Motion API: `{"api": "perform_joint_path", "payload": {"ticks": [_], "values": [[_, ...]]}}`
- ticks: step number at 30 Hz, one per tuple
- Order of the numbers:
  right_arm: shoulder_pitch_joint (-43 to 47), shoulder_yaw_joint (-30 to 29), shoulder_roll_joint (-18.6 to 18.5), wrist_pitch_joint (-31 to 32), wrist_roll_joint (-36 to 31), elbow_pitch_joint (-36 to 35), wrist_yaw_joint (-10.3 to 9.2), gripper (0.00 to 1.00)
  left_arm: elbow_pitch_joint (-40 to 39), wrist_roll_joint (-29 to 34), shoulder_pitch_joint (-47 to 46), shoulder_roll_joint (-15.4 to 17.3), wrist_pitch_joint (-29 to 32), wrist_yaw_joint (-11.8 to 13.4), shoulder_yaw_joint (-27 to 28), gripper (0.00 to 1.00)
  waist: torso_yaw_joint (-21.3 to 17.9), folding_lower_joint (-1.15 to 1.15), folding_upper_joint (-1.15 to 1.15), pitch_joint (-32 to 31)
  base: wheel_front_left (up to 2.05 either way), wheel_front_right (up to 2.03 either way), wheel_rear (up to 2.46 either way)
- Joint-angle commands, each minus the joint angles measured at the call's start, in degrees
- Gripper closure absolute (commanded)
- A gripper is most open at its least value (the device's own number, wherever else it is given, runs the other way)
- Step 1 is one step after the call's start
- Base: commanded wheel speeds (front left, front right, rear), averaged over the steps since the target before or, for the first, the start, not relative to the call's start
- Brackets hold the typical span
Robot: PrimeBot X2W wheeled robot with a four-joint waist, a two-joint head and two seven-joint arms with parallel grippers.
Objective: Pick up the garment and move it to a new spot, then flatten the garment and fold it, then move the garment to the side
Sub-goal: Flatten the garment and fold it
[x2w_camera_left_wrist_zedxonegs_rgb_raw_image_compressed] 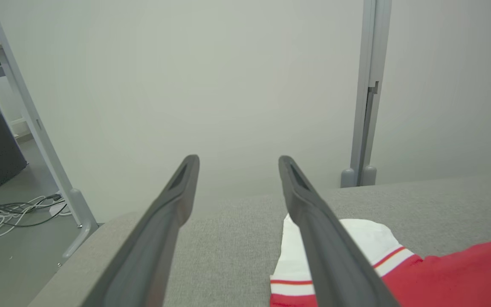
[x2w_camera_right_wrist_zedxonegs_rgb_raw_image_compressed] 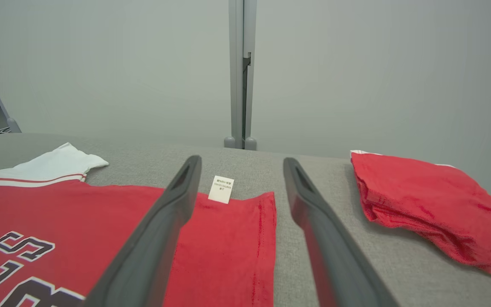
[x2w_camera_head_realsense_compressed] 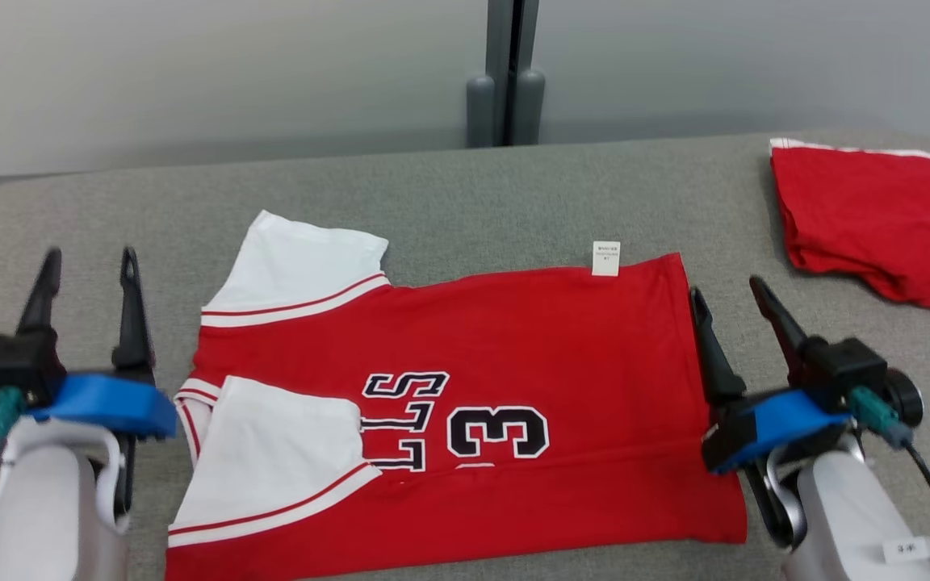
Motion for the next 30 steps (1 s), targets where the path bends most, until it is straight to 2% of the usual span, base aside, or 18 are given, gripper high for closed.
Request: {"api": "perform_joint_path", "payload": {"ticks": [1, 3, 4, 5, 7, 8, 12, 21, 30], "values": [[-1.1, 0.0, -0.5, -0.2, -0.1, 0.0, 0.01, 0.0, -0.1, 0.1, -1.2, 0.2, -0.1, -0.3, -0.1, 0.0, 0.2, -0.01, -0.01, 0.4, 0.0, 0.0, 0.0], [-7.2, 1.1, -1.2, 0.4, -1.0, 3.9, 0.01, 0.0, 3.6, -0.6, -8.5, 2.4, -0.1, -0.5, -2.0, 0.0, -1.0, -0.01, -0.01, 3.2, 0.0, 0.0, 0.0], [-7.2, 1.1, -1.2, 0.4, -1.0, 3.9, 0.01, 0.0, 3.6, -0.6, -8.5, 2.4, -0.1, -0.5, -2.0, 0.0, -1.0, -0.01, -0.01, 3.2, 0.0, 0.0, 0.0], [-11.5, 1.8, -1.9, 1.5, -1.3, 6.0, 0.01, 0.0, 6.4, -2.4, -13.8, 3.6, 1.1, -0.4, -4.2, 0.0, -1.8, -0.01, -0.01, 5.6, 0.0, 0.0, 0.0], [-13.4, 2.2, -2.0, 1.8, -1.3, 6.9, 0.01, 0.0, 7.6, -3.6, -16.3, 4.3, 1.7, -0.4, -5.9, 0.0, -2.1, -0.01, -0.01, 6.6, 0.0, 0.0, 0.0], [-16.7, 3.1, -2.6, 2.3, -1.5, 8.5, 0.01, 0.0, 10.3, -6.6, -20.9, 6.3, 4.2, -0.4, -8.8, 0.0, -2.8, -0.01, -0.01, 9.0, 0.0, 0.0, 0.0], [-22.1, 4.7, -3.1, 3.2, -1.5, 10.9, 0.01, 0.0, 14.9, -11.2, -28.4, 10.2, 9.4, -0.4, -15.5, 0.0, -4.2, -0.01, -0.01, 13.6, 0.0, 0.0, 0.0], [-27.8, 6.4, -3.0, 3.0, -0.7, 14.1, 0.01, 0.0, 23.0, -19.8, -36.1, 14.9, 16.9, -0.4, -27.7, 0.0, -6.4, -0.01, -0.01, 19.0, 0.0, 0.0, 0.0], [-30.6, 8.9, -2.0, 3.3, 0.5, 16.0, 0.01, 0.0, 28.5, -27.3, -39.5, 17.0, 20.4, -0.4, -34.8, 0.0, -8.4, -0.01, -0.01, 22.3, 0.0, 0.0, 0.0]]}}
